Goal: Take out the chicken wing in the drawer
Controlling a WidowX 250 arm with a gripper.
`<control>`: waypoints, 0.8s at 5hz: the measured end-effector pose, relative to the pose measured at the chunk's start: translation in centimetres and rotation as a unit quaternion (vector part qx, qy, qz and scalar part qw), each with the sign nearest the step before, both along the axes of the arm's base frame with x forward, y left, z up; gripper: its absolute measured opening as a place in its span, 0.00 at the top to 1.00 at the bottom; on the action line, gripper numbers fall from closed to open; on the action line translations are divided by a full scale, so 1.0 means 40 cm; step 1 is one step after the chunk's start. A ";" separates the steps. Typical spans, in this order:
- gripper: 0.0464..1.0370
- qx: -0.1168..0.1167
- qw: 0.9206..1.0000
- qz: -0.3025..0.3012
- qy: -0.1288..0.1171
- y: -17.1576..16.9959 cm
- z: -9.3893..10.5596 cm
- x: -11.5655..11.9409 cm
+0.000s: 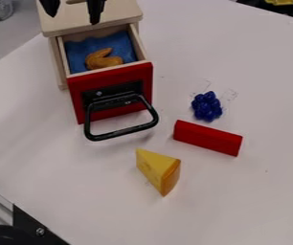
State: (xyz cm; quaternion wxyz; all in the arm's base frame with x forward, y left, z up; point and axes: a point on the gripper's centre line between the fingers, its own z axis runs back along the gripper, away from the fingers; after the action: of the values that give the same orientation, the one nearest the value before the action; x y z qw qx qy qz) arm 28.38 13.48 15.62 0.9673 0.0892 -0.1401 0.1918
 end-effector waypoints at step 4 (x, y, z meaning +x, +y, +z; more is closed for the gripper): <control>0.04 -0.009 0.999 -0.032 0.041 -0.084 -0.121 0.044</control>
State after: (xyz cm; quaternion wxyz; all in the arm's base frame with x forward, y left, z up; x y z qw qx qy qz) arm 30.13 10.12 10.80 0.9787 0.0841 -0.1015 0.1576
